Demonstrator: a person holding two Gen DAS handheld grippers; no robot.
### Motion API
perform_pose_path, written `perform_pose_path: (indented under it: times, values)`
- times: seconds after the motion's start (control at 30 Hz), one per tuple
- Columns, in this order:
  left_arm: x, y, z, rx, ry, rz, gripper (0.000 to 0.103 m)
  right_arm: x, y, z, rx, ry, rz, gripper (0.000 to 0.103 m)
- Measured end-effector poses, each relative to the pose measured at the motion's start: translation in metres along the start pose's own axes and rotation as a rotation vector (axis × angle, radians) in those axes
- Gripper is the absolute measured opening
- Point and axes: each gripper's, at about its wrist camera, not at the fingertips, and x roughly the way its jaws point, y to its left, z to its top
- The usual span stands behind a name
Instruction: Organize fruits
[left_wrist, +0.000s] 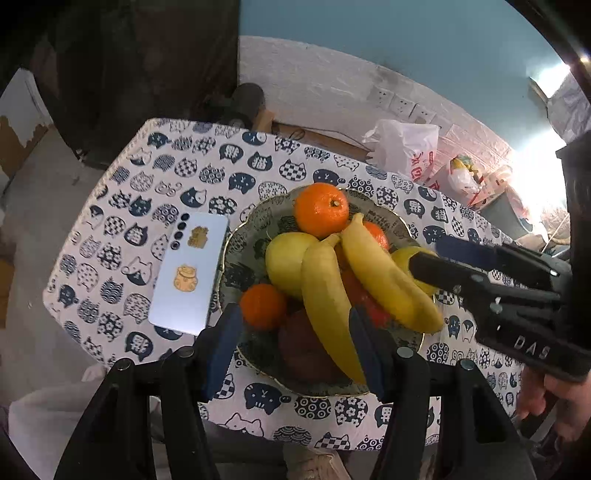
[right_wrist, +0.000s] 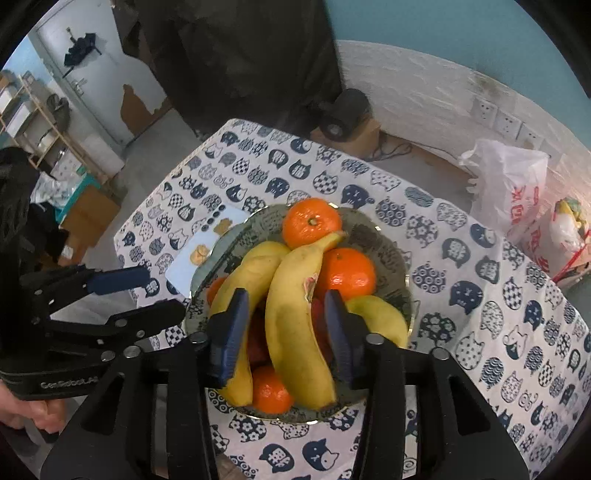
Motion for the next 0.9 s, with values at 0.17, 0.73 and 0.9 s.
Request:
perform_pose_path:
  times: [0.17,0.73,0.9]
  values:
    - [-0.021,-0.011,-0.004,0.044,-0.041,0.012,0.076,-0.027,-0.002,-0.001,0.007,-0.049,-0.021,0.061]
    - [-0.105,-0.049,-0.01,0.192,-0.256,0.126,0.089,-0.119,0.004,-0.013,-0.031,-0.227,-0.148,0.081]
    - [-0.112,-0.052,-0.013,0.203,-0.261,0.12,0.09,-0.135,0.005,-0.02,-0.048,-0.249,-0.187,0.081]
